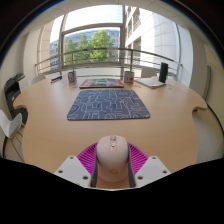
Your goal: Arrange mouse
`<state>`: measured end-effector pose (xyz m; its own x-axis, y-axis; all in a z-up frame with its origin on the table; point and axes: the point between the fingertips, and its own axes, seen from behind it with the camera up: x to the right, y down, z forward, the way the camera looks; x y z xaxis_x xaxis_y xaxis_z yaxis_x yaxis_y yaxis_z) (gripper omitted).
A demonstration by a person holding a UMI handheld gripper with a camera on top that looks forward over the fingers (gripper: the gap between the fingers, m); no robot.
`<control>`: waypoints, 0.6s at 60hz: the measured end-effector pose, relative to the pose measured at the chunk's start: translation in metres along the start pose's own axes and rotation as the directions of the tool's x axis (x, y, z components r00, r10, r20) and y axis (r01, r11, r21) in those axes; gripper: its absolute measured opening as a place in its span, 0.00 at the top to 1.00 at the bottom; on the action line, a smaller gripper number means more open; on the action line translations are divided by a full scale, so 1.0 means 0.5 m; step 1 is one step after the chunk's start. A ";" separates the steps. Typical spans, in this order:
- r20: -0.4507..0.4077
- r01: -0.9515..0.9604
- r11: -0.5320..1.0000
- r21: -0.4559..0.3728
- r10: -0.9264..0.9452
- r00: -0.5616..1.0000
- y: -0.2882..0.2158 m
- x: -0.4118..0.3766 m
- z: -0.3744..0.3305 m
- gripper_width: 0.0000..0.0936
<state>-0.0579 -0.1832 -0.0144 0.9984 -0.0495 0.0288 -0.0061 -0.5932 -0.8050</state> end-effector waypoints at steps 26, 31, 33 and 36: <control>0.100 -0.013 0.978 0.207 -0.008 0.995 -0.368 -0.014 -0.037 0.57; 0.117 -0.020 0.955 0.297 -0.016 0.993 -0.497 -0.016 0.012 0.57; 0.120 -0.017 0.949 0.315 -0.022 0.992 -0.539 -0.015 0.031 0.57; 0.124 -0.021 0.945 0.325 -0.020 0.992 -0.573 -0.018 0.086 0.57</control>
<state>-0.0627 0.0216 0.1907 0.9976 0.0624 -0.0286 -0.0087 -0.2984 -0.9544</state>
